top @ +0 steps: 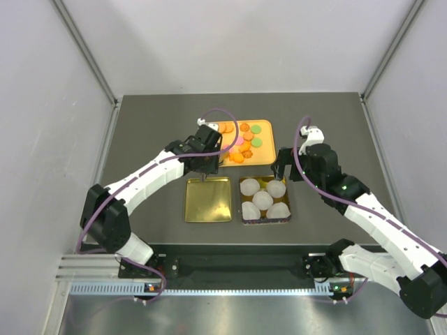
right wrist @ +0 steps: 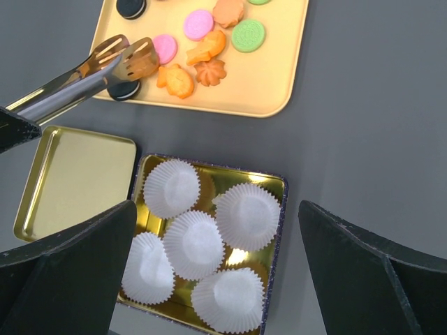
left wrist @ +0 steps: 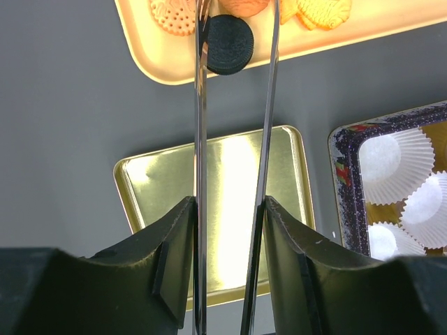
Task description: Pack the cookies
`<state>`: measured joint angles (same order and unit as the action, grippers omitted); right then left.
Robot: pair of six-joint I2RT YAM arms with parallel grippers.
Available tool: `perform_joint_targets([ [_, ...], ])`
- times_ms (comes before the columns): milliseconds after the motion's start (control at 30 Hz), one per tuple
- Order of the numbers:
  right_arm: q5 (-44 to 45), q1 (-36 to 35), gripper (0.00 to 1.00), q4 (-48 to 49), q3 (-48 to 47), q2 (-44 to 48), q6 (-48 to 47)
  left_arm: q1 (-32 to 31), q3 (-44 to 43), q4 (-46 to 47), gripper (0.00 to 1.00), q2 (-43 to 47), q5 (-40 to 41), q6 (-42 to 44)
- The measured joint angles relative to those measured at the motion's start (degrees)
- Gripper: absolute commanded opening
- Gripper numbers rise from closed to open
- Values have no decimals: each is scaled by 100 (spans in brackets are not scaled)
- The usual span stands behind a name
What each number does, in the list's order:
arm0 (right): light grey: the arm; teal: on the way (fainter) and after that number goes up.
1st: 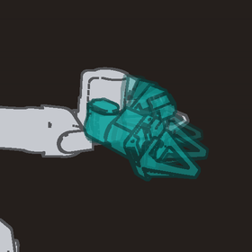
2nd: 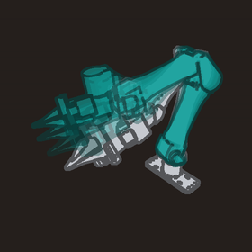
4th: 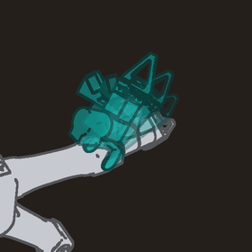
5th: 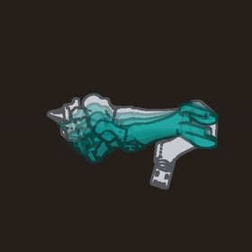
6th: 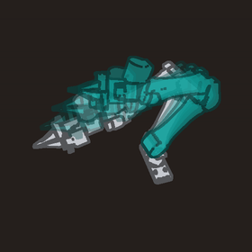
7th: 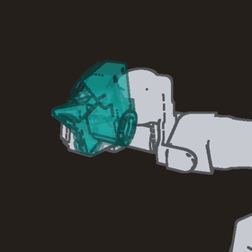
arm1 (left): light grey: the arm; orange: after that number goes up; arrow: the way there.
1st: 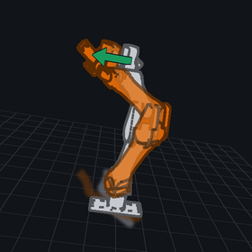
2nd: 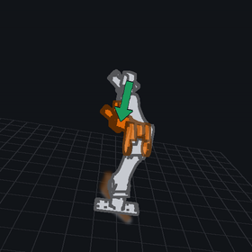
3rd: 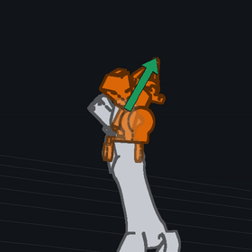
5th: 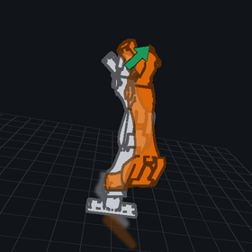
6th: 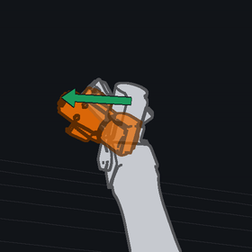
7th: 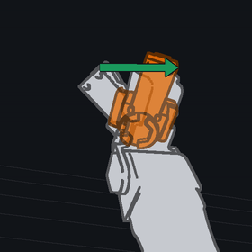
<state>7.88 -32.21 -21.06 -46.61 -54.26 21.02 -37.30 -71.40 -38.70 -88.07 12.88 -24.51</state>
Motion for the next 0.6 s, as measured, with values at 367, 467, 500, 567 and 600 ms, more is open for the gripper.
perform_joint_targets([
  [367,-2,0,100,0,0,31,0,-35,4,4,46,-146,4,7],
  [467,-2,0,100,0,0,31,0,-50,4,4,43,-146,11,11],
  [500,-2,0,100,0,0,31,0,-55,4,4,40,-146,15,22],
  [567,-2,0,100,0,0,31,0,-66,4,4,38,-146,33,39],
  [600,-2,0,100,0,0,31,0,-68,4,7,37,-146,39,46],
])
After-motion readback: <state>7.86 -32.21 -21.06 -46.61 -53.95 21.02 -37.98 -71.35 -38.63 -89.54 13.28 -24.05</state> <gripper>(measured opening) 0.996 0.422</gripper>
